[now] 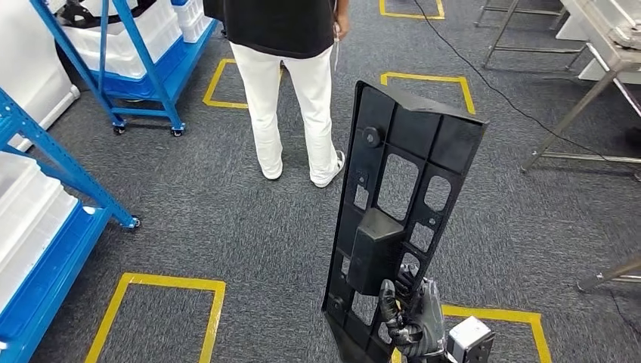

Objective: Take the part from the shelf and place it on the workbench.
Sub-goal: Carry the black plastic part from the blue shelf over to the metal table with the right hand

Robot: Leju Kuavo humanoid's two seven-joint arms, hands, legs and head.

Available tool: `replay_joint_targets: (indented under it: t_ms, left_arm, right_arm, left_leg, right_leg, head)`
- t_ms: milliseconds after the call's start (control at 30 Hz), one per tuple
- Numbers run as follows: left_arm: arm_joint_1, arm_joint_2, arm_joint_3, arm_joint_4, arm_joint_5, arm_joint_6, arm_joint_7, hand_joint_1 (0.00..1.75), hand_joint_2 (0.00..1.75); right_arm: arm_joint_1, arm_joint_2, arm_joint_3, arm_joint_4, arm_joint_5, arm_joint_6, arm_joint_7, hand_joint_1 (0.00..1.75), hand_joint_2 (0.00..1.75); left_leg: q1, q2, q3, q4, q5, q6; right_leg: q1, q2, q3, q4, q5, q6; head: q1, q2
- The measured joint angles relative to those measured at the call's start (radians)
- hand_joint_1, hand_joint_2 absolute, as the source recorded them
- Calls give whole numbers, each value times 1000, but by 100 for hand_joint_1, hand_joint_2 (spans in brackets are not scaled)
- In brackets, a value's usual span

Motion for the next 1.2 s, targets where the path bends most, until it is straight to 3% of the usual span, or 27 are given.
replay_joint_targets:
  t_ms: [67,133,200,233,267,300,367,433,500,533,600,667,733,767,833,900,967,1033,1100,1167,1200]
  left_arm:
    - [-2,-2,0,-5,-2,0,-1,0,175]
    - [0,-3,0,-9,-3,-1,-2,0,175]
    - [2,-4,1,-11,-3,-2,-2,0,175]
    - [3,-4,2,-11,-3,-3,-2,0,175]
    - [2,-4,2,-12,-3,-3,-2,0,175]
    - [1,-4,2,-13,-4,-3,-2,0,175]
    - [0,-6,2,-14,-4,-3,-2,0,175]
    - [-1,-8,2,-15,-4,-3,-2,0,175]
    - [-4,-10,2,-15,-5,-3,-2,0,175]
    - [-7,-11,2,-15,-5,-3,-2,0,175]
    - [-9,-13,2,-16,-5,-3,-3,0,175]
    - [-7,-13,3,-16,-5,-3,-3,0,175]
    - [-3,-13,5,-16,-6,-3,-1,0,175]
    - [-1,-13,6,-16,-6,-3,-1,0,175]
    - [-1,-12,6,-16,-8,-3,0,0,175]
    - [-3,-12,8,-16,-13,-1,0,0,175]
    - [-5,-12,10,-16,-16,1,2,0,175]
    - [-7,-12,12,-16,-19,4,2,0,175]
    - [-9,-11,13,-16,-22,6,2,0,175]
    - [-8,-10,14,-16,-24,10,2,0,175]
    - [-7,-10,14,-15,-26,12,2,0,175]
  right_arm:
    - [-1,-1,0,0,-2,-1,0,175,175]
    - [-4,-3,1,0,-3,-2,0,175,175]
    - [-6,-5,2,1,-4,-4,0,175,175]
    - [-6,-6,3,2,-4,-5,0,175,175]
    - [-5,-7,3,4,-4,-6,0,175,175]
    - [-5,-7,3,5,-5,-6,0,175,175]
    - [-6,-8,3,6,-5,-6,0,175,175]
    - [-7,-8,4,6,-5,-6,0,175,175]
    - [-6,-9,4,6,-5,-6,0,175,175]
    - [-4,-9,4,6,-5,-6,0,175,175]
    - [-4,-10,5,6,-5,-6,-1,175,175]
    - [-5,-10,7,6,-5,-7,0,175,175]
    - [-4,-11,8,7,-5,-10,0,175,175]
    - [-4,-11,8,7,-5,-11,0,175,175]
    - [-2,-12,8,8,-5,-13,1,175,175]
    - [0,-13,8,8,-5,-14,2,175,175]
    - [5,-13,8,7,-6,-17,4,175,175]
    - [13,-14,8,3,-6,-18,6,175,175]
    - [20,-14,7,-3,-6,-19,8,175,175]
    - [23,-15,6,-9,-6,-21,11,175,175]
    - [25,-15,5,-12,-6,-23,14,175,175]
  left_leg:
    - [0,26,6,-12,8,14]
    - [-1,54,8,-19,12,23]
    - [-5,84,8,-19,10,26]
    - [-7,99,8,-19,8,27]
    - [-8,113,10,-18,6,26]
    - [-8,125,13,-18,3,25]
    - [-11,146,21,-18,-3,19]
    - [-14,164,27,-18,-9,10]
    - [-15,183,32,-20,-13,1]
    - [-14,180,34,-17,-18,-3]
    - [-10,136,17,30,-51,-11]
    - [-8,83,-42,151,-112,-15]
    - [-7,71,-101,256,-139,-19]
    - [-7,71,-109,259,-122,-19]
    - [-5,59,-76,160,-46,-18]
    - [-2,13,-30,48,2,-14]
    - [-3,-13,-16,13,4,-7]
    - [-5,7,-13,7,10,6]
    - [-3,32,-10,-5,18,21]
    - [-3,59,-9,-11,21,30]
    - [-5,74,-10,-11,21,31]
  right_leg:
    - [1,-36,-13,22,-15,10]
    - [3,-104,-59,118,-69,18]
    - [-1,-130,-121,241,-120,25]
    - [-2,-133,-136,270,-123,26]
    - [-3,-135,-131,259,-106,26]
    - [-2,-141,-105,211,-75,23]
    - [6,-179,-28,70,-19,12]
    - [18,-203,9,-3,-3,0]
    - [23,-187,7,-10,-4,-10]
    - [20,-176,9,-15,-1,-14]
    - [14,-156,17,-28,5,-26]
    - [11,-135,20,-32,7,-34]
    - [11,-109,20,-29,6,-36]
    - [12,-94,20,-26,5,-36]
    - [10,-64,20,-16,1,-32]
    - [9,-41,15,-3,-5,-23]
    - [7,-21,6,2,-5,-11]
    - [3,-5,1,1,-1,2]
    - [5,-39,-14,29,-20,11]
    - [6,-101,-62,127,-77,18]
    - [4,-119,-94,192,-107,21]
  head:
    - [0,0]
    - [0,0]
    - [0,0]
    - [0,0]
    - [0,0]
    - [0,0]
    - [0,0]
    - [0,0]
    - [0,0]
    - [0,0]
    - [0,0]
    - [0,0]
    - [0,0]
    - [0,0]
    - [0,0]
    - [0,0]
    - [0,0]
    - [0,0]
    - [0,0]
    - [0,0]
    - [0,0]
